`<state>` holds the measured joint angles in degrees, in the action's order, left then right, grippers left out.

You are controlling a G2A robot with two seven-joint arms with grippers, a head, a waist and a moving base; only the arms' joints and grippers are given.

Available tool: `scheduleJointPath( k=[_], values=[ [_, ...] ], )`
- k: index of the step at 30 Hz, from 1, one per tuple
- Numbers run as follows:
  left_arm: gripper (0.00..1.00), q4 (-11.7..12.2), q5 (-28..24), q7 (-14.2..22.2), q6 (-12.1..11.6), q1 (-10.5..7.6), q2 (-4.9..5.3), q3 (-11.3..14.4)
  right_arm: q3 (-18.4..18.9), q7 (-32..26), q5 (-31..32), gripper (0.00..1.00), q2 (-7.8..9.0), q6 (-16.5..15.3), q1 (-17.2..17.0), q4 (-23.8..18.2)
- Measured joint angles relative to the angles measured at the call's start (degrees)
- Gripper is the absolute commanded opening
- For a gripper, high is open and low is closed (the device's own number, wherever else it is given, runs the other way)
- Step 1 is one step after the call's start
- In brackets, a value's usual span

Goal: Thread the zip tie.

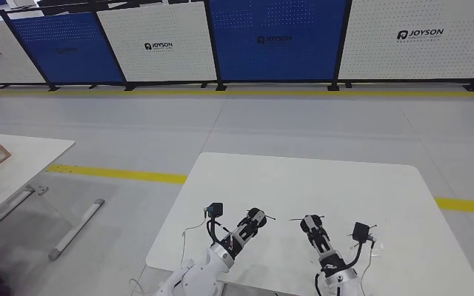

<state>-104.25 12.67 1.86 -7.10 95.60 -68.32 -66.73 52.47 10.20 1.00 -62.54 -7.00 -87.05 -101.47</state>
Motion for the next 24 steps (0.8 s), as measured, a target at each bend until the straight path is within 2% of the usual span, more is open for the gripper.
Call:
scheduleJointPath(
  k=[3,5,11,21,24],
  values=[
    [0.00,0.0,0.0,0.0,0.0,0.00,0.00,0.0,0.0,-1.4,-1.7,0.00,-0.42,-0.2,0.3,0.4],
    [0.00,0.0,0.0,0.0,0.0,0.00,0.00,0.0,-0.9,-1.0,-1.5,0.00,-0.96,0.8,1.1,1.1],
    [0.00,0.0,0.0,0.0,0.0,0.00,0.00,0.0,-2.9,6.4,4.9,0.00,-2.10,3.8,1.6,1.4],
    [0.00,0.0,0.0,0.0,0.0,0.00,0.00,0.0,-2.9,5.7,4.3,0.00,-2.09,3.7,1.5,1.4],
    [0.00,0.0,0.0,0.0,0.0,0.00,0.00,0.0,-2.7,3.2,3.4,0.00,-2.22,3.2,1.5,1.8]
  ],
)
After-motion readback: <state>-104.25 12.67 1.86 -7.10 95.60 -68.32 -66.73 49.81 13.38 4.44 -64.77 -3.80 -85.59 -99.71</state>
